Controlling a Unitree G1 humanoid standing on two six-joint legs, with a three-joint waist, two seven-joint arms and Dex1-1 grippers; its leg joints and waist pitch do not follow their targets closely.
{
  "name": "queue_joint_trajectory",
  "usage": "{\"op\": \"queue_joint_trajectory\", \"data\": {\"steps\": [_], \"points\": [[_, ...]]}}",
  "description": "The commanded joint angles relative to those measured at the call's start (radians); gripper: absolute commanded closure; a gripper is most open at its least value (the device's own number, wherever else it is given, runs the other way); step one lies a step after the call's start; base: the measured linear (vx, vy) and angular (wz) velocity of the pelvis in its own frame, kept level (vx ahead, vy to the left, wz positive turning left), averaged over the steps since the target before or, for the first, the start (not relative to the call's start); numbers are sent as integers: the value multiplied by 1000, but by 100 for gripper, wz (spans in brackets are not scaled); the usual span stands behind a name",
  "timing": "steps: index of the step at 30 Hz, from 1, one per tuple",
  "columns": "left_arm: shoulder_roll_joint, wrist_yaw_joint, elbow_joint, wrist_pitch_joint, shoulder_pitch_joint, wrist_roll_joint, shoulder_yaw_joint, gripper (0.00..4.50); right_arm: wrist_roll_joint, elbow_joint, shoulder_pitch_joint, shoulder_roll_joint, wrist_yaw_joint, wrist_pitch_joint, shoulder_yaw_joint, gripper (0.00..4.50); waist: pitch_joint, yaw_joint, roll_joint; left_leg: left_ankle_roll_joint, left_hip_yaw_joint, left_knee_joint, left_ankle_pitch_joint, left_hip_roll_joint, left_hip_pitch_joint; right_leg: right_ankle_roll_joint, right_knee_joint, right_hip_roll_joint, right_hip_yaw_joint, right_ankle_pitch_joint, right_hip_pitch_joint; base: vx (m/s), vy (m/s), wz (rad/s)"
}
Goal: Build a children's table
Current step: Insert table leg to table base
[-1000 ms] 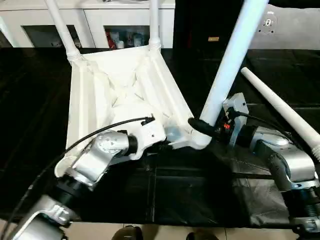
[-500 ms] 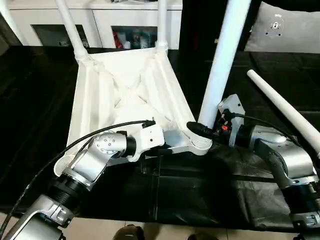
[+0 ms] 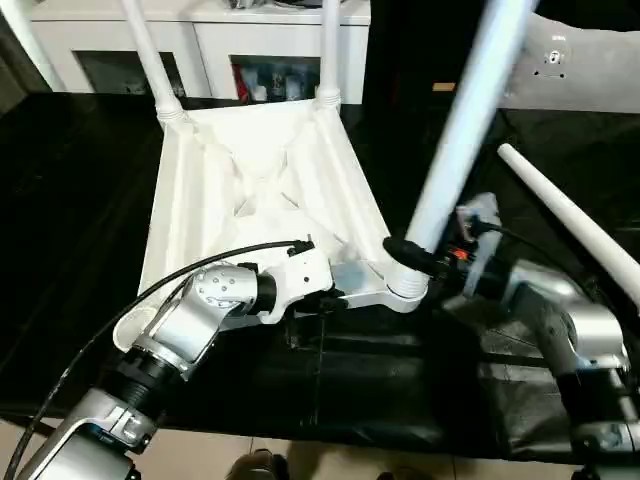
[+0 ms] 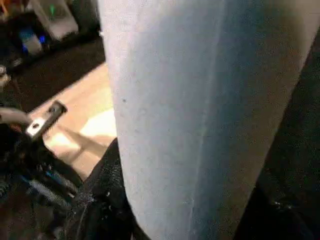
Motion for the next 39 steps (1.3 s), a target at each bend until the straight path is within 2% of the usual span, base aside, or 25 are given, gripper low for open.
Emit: {"op": "queue_joint_trajectory", "data": {"steps": [1, 3, 5, 6, 7, 9, 12, 13, 15, 18, 20, 21, 23, 25, 26, 28, 30, 33, 36, 39], "points": [[-11, -4, -4, -12, -14, -6, -2, 450, 17, 18, 47, 16, -9, -7, -2, 258, -84, 4, -6, 104, -25, -60, -65, 78, 25, -318, -61, -83, 41, 116, 49, 0, 0, 0], [-19, 2, 9, -12, -19, -2, 2, 450, 25, 4, 102, 40, -19, -59, -27, 258, -80, 6, 0, 95, -28, -65, -85, 79, 22, -313, -64, -82, 40, 95, 49, 0, 0, 0], [-22, 5, 14, -12, -21, 0, 4, 450, 20, -6, 125, 51, -26, -90, -33, 258, -80, 6, -3, 87, -29, -68, -105, 80, 25, -308, -66, -82, 39, 71, 50, 0, 0, 0], [-23, 6, 18, -13, -22, 1, 4, 450, 9, -18, 146, 60, -36, -127, -38, 258, -74, 8, 10, 78, -29, -70, -130, 79, 25, -305, -71, -84, 40, 39, 45, 0, 0, 0], [-23, 6, 19, -13, -22, 1, 5, 450, 8, -19, 147, 61, -37, -130, -38, 258, -75, 6, 6, 74, -28, -72, -142, 80, 26, -300, -74, -83, 41, 26, 46, 0, 0, 0], [-27, 12, 26, -13, -23, 8, 9, 450, -66, -7, 178, 59, -53, -261, -17, 258, -73, 6, 6, 56, -30, -74, -157, 79, 24, -291, -75, -84, 41, 20, 47, 0, 0, 0], [-30, 10, 29, -13, -23, 9, 10, 450, -98, -1, 185, 51, -52, -292, -3, 259, -68, 2, 9, 54, -32, -79, -183, 80, 25, -282, -81, -82, 41, -24, 45, 0, 0, 0], [-30, 10, 29, -13, -23, 9, 10, 450, -98, -1, 185, 51, -52, -292, -3, 259, -67, 2, 8, 52, -32, -81, -195, 80, 27, -282, -82, -81, 42, -36, 45, 0, 0, 0], [-32, 7, 33, -15, -25, 13, 9, 450, -156, 3, 182, 13, -37, -300, 51, 259, -62, 0, 9, 47, -33, -85, -209, 81, 28, -276, -85, -80, 42, -55, 45, 0, 0, 0], [-30, -7, 25, -11, -22, 13, 5, 450, -209, 26, 159, -13, -31, -314, 95, 259, -57, -5, 13, 26, -34, -91, -258, 82, 32, -268, -92, -81, 43, -103, 44, 0, 0, 0], [-31, -22, 26, -12, -28, 10, -1, 450, -222, 50, 133, -23, -10, -314, 114, 259, -51, -10, 16, 15, -36, -98, -303, 82, 35, -265, -97, -83, 43, -147, 44, 0, 0, 0], [-31, -29, 26, -13, -31, 10, -4, 450, -224, 58, 123, -26, 0, -311, 120, 259, -52, -14, 12, 10, -37, -99, -310, 80, 35, -260, -100, -84, 43, -162, 50, 0, 0, 0], [-31, -49, 36, -23, -48, 11, -12, 450, -226, 66, 100, -41, 43, -278, 140, 259, -46, -16, 13, 12, -37, -103, -318, 81, 37, -256, -105, -83, 45, -174, 45, 0, 0, 0], [-31, -55, 41, -27, -54, 11, -13, 450, -227, 67, 94, -46, 56, -268, 148, 259, -48, -14, 13, 16, -35, -101, -305, 81, 39, -260, -105, -83, 47, -160, 45, 0, 0, 0], [-32, -73, 52, -36, -72, 7, -13, 450, -226, 67, 86, -63, 75, -230, 169, 259, -42, -15, 5, 24, -35, -104, -290, 83, 36, -262, -106, -83, 48, -140, 44, 0, 0, 0], [-28, -96, 74, -55, -98, 8, -14, 450, -229, 64, 78, -74, 93, -208, 191, 259, -46, -13, 9, 34, -34, -102, -264, 82, 38, -268, -103, -83, 46, -116, 46, 0, 0, 0], [-28, -112, 88, -62, -116, 7, -9, 450, -225, 57, 75, -73, 108, -195, 201, 259, -41, -13, 3, 44, -33, -103, -257, 82, 35, -270, -105, -85, 47, -121, 46, 0, 0, 0], [-31, -119, 110, -66, -137, 4, 1, 450, -215, 44, 76, -66, 120, -179, 207, 259, -39, -12, 3, 45, -34, -106, -268, 85, 37, -268, -108, -87, 47, -145, 44, 0, 0, 0], [-31, -123, 142, -79, -156, 6, 9, 450, -217, 36, 81, -57, 125, -168, 219, 259, -35, -11, 3, 28, -35, -112, -297, 87, 40, -261, -113, -89, 48, -189, 41, 0, 0, 0], [-22, -117, 121, -50, -134, 0, 22, 450, -229, 44, 83, -48, 100, -173, 224, 259, -36, -13, 8, 24, -36, -115, -296, 89, 39, -259, -112, -90, 48, -167, 41, 0, 0, 0]]}}
